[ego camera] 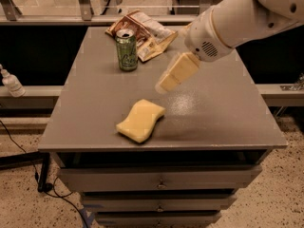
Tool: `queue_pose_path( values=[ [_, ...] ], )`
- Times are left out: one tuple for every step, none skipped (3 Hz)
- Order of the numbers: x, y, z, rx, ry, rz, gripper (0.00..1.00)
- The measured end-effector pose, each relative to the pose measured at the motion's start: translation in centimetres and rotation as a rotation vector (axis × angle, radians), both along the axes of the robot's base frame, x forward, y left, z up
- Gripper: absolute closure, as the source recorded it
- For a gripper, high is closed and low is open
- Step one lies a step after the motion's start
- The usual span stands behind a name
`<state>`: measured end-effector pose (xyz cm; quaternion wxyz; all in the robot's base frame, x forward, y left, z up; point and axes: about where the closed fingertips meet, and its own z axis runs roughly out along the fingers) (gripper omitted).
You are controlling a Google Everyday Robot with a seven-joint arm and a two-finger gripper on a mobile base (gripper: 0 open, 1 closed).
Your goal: Pick green can
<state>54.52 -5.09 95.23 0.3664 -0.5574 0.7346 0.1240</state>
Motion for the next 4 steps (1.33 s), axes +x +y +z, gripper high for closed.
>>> queue_pose_path(
  values=[
    [1.4,1.5,-2.1,0.086,-0.005,-0.01,0.0],
    [5.6,4.2,-2.9,0.226,-0.065,-0.037,0.0],
    [10.5,6.7,-2.6,0.353,-0.143,-0.061,0.0],
    [14.5,8.9,-2.4,0.445,-0.198,-0.063,0.0]
  ],
)
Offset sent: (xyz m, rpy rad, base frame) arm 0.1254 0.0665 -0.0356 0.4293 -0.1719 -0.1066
